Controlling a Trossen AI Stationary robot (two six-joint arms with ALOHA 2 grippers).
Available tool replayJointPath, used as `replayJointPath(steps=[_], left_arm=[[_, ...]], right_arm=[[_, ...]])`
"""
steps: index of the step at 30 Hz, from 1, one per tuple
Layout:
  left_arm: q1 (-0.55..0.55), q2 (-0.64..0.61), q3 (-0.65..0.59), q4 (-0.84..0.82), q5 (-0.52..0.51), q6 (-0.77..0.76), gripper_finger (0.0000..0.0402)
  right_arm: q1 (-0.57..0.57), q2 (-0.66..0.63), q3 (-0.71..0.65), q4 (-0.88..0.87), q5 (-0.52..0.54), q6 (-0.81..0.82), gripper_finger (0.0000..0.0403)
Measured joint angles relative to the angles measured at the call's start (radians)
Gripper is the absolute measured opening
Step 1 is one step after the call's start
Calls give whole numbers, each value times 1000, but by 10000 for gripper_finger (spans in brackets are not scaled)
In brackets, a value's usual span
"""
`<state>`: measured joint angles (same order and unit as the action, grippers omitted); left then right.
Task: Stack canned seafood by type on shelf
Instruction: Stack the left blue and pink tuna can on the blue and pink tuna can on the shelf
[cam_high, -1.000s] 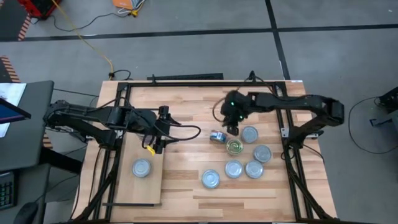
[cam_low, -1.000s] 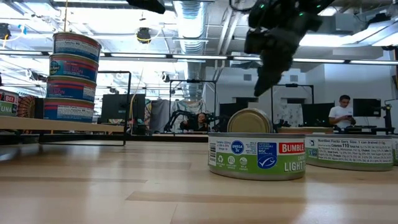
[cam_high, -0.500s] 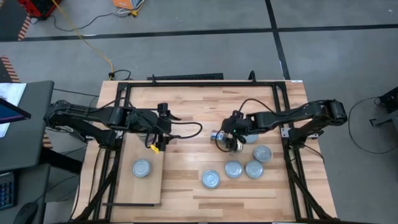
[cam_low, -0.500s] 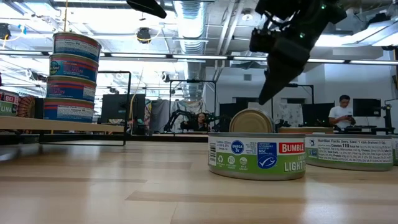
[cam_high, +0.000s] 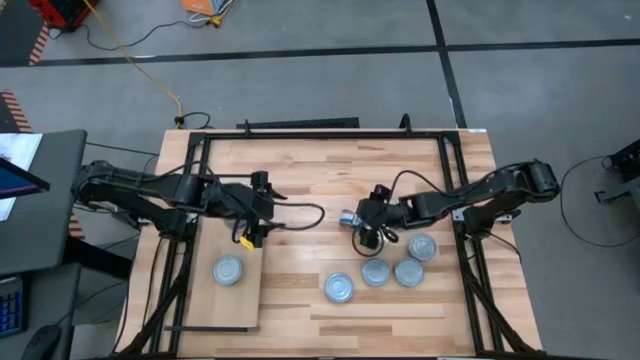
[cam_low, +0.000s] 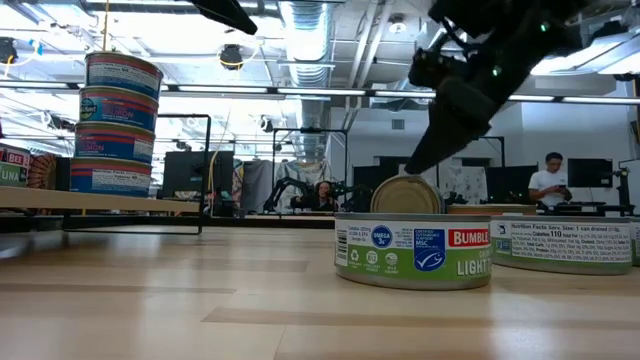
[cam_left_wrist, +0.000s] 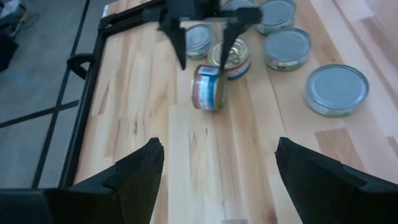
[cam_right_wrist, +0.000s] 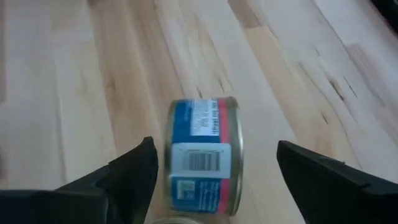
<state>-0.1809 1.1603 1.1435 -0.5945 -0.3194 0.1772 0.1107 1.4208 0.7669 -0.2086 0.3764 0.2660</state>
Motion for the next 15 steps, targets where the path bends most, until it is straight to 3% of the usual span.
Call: replayJointPath(steps=[15], left_arm=[[6, 58, 0, 11, -2, -15, 295]], right_arm=[[27, -2, -159, 191, 19, 62, 341]])
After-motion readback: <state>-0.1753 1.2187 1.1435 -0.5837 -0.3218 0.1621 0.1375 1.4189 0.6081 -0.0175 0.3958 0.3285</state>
